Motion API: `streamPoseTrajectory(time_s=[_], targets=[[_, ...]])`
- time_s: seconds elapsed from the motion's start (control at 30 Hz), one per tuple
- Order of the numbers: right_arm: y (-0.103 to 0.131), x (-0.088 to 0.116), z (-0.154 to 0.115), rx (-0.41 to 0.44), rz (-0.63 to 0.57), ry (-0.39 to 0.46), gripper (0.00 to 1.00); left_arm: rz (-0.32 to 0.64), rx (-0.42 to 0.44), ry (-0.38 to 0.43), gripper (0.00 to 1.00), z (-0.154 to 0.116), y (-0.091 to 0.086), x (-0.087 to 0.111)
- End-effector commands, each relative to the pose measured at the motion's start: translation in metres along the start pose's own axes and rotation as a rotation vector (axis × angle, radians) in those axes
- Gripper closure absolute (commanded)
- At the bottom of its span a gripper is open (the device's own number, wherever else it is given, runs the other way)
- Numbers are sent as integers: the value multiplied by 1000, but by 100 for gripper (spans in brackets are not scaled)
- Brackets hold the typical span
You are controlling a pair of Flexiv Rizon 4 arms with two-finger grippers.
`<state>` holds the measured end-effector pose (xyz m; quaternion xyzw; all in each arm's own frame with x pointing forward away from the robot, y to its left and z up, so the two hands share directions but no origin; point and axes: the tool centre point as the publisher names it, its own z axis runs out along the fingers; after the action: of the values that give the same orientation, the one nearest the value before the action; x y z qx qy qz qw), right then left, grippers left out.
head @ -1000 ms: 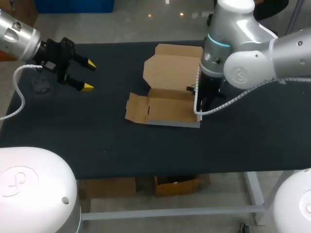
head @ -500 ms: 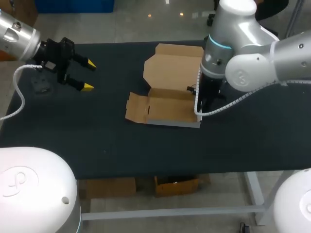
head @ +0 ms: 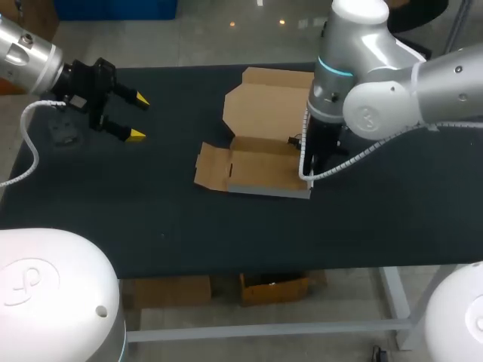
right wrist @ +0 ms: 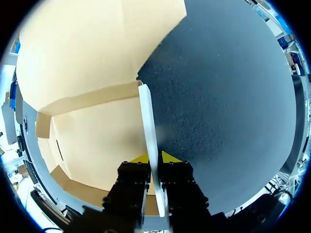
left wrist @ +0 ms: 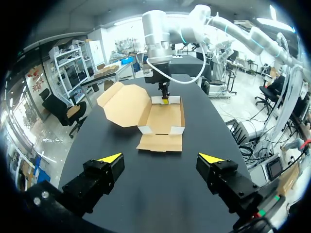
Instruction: Assemble the packaging by folding the flat box into shape, placing the metal phone stand inside, and closing the box properly
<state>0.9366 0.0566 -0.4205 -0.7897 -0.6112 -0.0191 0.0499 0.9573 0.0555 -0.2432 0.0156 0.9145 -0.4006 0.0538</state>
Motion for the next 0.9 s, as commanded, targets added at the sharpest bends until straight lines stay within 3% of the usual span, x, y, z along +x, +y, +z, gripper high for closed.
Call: streamPoseTrajectory(time_s=[0.03, 0.9], targets=[[4, 7, 1, 10, 3, -27, 92, -1, -3, 3, 0, -1, 0, 0], [8, 8, -1, -4, -87, -110, 100, -1, -3, 3, 0, -1, 0, 0]])
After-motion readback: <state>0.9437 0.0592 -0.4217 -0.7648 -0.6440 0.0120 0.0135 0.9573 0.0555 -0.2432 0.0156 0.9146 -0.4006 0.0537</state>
